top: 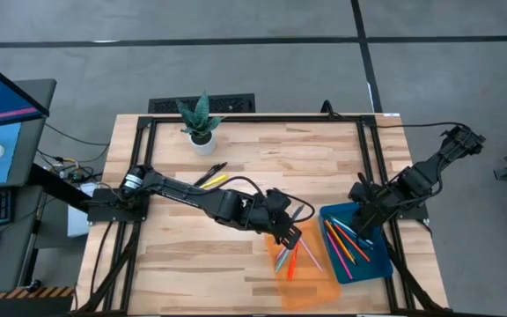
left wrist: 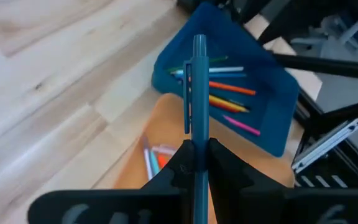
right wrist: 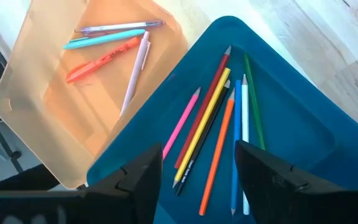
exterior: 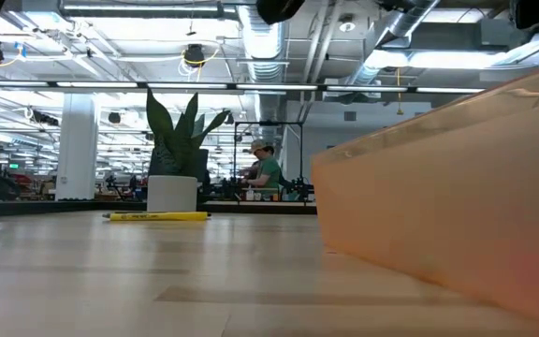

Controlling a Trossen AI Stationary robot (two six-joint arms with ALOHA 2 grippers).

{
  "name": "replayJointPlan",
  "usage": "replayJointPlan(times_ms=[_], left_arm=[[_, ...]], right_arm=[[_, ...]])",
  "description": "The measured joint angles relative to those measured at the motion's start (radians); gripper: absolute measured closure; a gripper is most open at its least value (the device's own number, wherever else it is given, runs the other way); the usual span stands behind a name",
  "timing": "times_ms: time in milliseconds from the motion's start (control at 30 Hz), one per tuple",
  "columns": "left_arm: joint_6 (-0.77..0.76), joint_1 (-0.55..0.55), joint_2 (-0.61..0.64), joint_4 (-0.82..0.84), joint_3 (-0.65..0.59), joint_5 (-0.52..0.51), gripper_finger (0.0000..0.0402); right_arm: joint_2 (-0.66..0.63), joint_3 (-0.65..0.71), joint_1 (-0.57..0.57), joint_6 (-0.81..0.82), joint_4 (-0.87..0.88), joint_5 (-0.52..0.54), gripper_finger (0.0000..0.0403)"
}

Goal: Sort pens & pencils
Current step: Put the blue pen into the orange bin

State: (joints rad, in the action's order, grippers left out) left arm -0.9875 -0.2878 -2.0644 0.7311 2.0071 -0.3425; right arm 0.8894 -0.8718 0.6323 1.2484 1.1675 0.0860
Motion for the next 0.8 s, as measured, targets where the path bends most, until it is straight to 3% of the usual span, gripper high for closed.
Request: replayJointPlan(times_ms=[533, 800], left_arm=[[-0.01, -0.037, -0.02, -0.064, 0.0, -0.114, 0.039], [-0.059, -0.047, -0.124, -0.141, 0.001, -0.071, 0.039]], right_arm=[[0.0, 0.0, 0.0, -0.001, -0.001, 0.001, 0.0182], [0.001, 0.0, 0.0, -0.002, -0.002, 0.001, 0.0182]])
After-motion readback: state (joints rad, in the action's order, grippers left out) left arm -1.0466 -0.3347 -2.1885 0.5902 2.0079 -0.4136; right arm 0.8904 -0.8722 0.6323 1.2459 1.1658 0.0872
